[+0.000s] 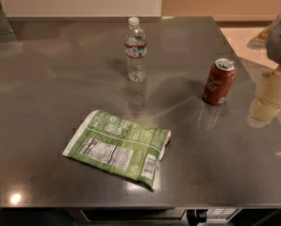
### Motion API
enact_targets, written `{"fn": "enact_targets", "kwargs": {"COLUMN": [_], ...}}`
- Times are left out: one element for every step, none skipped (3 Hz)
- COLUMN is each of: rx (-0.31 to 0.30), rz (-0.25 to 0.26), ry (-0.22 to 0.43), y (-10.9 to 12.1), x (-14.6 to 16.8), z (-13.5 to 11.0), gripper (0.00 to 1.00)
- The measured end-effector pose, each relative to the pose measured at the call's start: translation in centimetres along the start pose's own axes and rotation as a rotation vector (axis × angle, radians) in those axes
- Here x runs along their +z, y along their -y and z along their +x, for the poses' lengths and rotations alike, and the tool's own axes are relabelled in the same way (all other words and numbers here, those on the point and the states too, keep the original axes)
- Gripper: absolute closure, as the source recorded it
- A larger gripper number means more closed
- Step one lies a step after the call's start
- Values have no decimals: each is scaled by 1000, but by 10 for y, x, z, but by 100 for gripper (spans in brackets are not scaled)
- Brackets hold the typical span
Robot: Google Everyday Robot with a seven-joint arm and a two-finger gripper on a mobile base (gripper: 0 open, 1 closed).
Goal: Move coke can near green jalapeno chip bag
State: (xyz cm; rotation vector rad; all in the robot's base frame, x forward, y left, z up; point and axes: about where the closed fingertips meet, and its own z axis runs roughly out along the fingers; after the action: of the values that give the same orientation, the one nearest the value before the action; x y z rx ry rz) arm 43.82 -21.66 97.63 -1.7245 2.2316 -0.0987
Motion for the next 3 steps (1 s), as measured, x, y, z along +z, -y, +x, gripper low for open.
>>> {"fn": "enact_targets", "kwargs": {"rx": [0,29,95], "rz": [0,-20,-40], "ry": [0,15,41], "y": [0,8,28], "x": [0,4,15], "z": [0,3,9], "gripper": [0,0,0]}}
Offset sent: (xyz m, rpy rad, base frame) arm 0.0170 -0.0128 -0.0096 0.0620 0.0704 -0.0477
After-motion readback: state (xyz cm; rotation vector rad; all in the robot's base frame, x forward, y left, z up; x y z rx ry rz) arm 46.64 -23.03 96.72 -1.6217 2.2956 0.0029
